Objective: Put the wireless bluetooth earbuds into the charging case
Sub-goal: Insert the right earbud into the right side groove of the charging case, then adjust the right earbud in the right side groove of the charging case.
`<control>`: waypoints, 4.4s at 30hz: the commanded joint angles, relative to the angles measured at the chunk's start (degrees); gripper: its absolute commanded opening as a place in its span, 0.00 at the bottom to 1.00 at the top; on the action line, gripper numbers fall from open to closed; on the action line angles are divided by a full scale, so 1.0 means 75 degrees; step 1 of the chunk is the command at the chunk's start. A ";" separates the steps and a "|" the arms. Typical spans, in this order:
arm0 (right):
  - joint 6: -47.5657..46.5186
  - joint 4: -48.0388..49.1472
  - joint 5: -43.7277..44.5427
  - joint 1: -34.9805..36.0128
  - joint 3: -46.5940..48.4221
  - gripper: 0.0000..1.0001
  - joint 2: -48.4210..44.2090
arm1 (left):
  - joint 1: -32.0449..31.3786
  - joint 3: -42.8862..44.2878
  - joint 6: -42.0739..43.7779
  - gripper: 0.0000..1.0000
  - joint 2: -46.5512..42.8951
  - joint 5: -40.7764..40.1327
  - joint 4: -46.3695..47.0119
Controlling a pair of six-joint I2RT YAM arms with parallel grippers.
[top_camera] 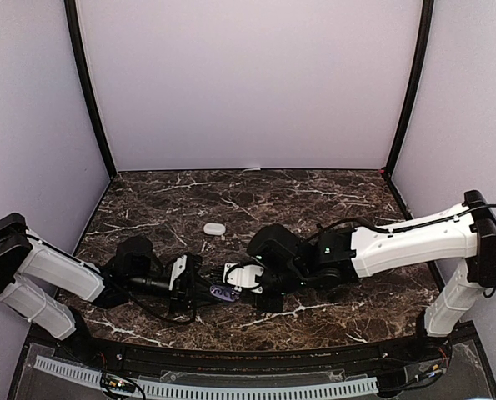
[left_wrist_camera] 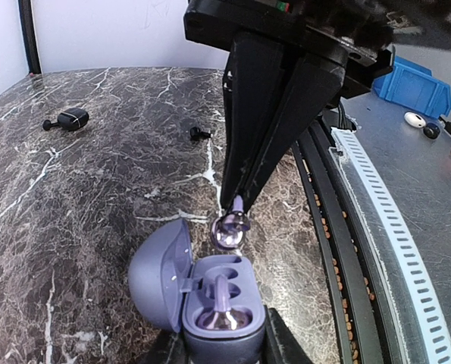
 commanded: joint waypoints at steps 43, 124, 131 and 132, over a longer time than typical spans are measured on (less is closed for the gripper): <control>-0.0101 0.0127 -0.0339 0.0045 0.0662 0.00 0.0581 | -0.0163 0.0160 0.0239 0.04 -0.0032 0.0354 0.0009; 0.7871 0.3258 0.1529 0.0166 -0.1505 0.38 -0.0077 | -0.0307 -0.0156 0.0151 0.04 -0.0477 -0.0644 0.0458; 0.7719 0.2736 0.1977 0.0337 -0.1255 0.35 0.0277 | -0.0307 -0.0136 0.0060 0.04 -0.0444 -0.0644 0.0466; 0.7703 0.2688 0.2081 0.0380 -0.1245 0.35 0.0292 | -0.0307 -0.0125 0.0042 0.04 -0.0424 -0.0637 0.0463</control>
